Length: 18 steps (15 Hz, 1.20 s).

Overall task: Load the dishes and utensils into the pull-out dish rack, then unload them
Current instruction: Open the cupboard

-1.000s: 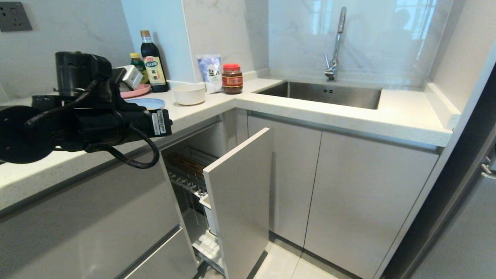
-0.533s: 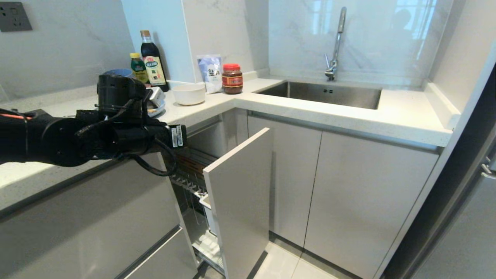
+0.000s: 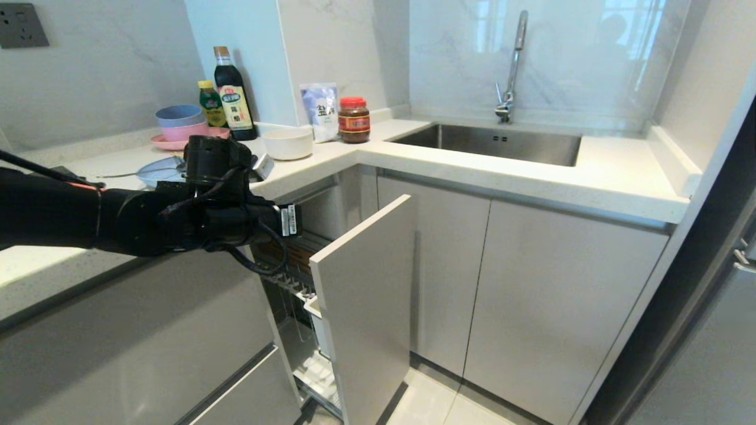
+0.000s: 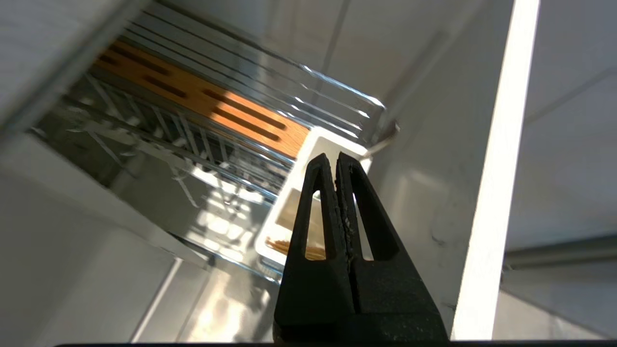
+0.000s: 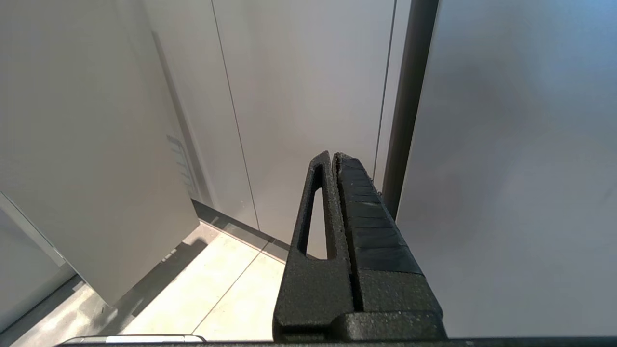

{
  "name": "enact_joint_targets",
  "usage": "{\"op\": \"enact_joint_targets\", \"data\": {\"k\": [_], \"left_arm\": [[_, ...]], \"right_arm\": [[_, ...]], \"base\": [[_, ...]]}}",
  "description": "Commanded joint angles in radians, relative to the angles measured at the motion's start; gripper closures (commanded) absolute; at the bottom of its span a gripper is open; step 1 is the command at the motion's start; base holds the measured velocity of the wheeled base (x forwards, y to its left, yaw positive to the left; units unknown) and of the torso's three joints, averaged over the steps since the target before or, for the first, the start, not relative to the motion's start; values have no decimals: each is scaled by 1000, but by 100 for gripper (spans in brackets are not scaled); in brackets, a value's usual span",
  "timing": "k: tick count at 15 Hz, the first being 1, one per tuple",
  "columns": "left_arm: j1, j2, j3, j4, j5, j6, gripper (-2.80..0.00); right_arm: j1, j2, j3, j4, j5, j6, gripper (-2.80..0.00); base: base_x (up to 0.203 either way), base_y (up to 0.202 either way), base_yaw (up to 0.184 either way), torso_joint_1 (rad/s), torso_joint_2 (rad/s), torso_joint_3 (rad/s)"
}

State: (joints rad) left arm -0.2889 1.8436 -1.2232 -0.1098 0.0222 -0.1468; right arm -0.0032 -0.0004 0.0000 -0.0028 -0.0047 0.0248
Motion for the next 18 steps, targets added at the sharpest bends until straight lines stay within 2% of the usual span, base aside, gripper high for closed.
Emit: {"op": "enact_joint_targets", "data": {"k": [1,5,8,18], "left_arm": [[-3,16,-1,2,-18,-19,0],[-12,22,4,9,-67,-33,0],[-25,22,17,12,-133,-60,0],[-94,22,47,38,-175,-91,0]], "right_arm": [[0,-4,2,0,0,1,0],[0,-4,2,0,0,0,0],[0,-4,2,0,0,1,0],[0,-3,2,0,0,0,0]], "base": [[0,0,0,0,0,0],[0,0,0,0,0,0],[0,0,0,0,0,0],[0,0,0,0,0,0]]}}
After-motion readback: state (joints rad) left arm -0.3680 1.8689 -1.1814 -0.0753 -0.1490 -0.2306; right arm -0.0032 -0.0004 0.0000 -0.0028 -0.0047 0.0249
